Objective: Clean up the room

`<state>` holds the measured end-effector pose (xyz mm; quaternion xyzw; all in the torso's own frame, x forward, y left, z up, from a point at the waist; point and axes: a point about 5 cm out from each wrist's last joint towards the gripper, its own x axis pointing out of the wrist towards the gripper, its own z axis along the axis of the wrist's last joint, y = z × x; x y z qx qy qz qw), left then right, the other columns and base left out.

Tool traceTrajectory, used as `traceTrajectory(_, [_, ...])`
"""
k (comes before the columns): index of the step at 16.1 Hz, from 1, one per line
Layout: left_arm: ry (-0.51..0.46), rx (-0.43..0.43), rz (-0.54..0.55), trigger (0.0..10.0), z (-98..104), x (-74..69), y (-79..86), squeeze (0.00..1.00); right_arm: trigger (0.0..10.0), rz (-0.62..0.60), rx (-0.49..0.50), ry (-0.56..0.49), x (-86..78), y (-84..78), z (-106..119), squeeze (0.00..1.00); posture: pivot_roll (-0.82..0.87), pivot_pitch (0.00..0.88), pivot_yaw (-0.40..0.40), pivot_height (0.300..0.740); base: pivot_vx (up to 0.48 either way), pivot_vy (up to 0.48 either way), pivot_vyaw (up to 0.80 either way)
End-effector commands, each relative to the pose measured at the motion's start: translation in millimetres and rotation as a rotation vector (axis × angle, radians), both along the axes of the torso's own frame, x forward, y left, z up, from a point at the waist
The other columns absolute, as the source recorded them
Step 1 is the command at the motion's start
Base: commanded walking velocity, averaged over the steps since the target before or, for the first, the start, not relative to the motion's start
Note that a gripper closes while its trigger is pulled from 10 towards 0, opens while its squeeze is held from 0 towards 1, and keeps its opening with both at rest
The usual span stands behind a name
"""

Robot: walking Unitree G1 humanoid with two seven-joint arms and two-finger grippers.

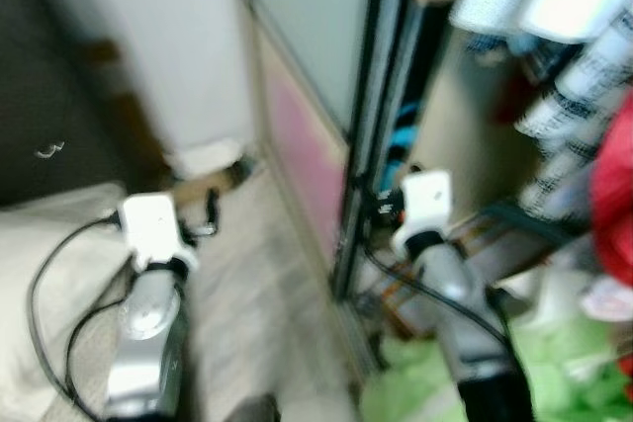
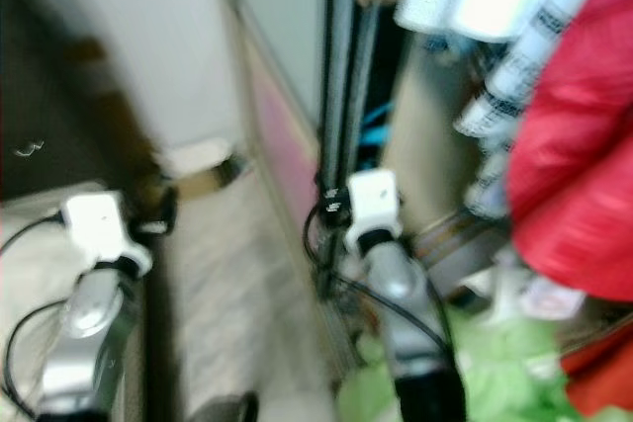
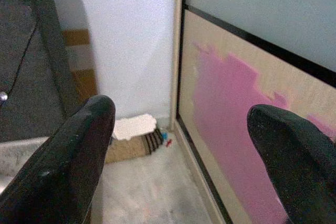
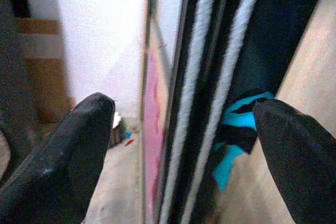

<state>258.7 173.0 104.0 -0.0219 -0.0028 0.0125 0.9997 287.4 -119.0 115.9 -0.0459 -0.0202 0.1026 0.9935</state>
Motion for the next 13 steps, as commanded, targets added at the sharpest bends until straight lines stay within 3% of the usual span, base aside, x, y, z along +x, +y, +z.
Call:
traceTrajectory(1, [-0.005,0.006,0.001,10.0,1.1,0.2,2.8,0.0,10.0,0.004,0.01,-0.008,2.3,3.0,3.5,0.0,0.07,0.0,-0.034,0.74,0.0,0.0,0.8])
traceTrajectory(13, [-0.002,0.016,0.005,10.0,2.4,5.8,-2.1,0.0,10.0,0.011,0.013,-0.023,7.0,3.4,7.6,0.0,0.07,0.0,-0.034,0.74,0.0,0.0,0.8])
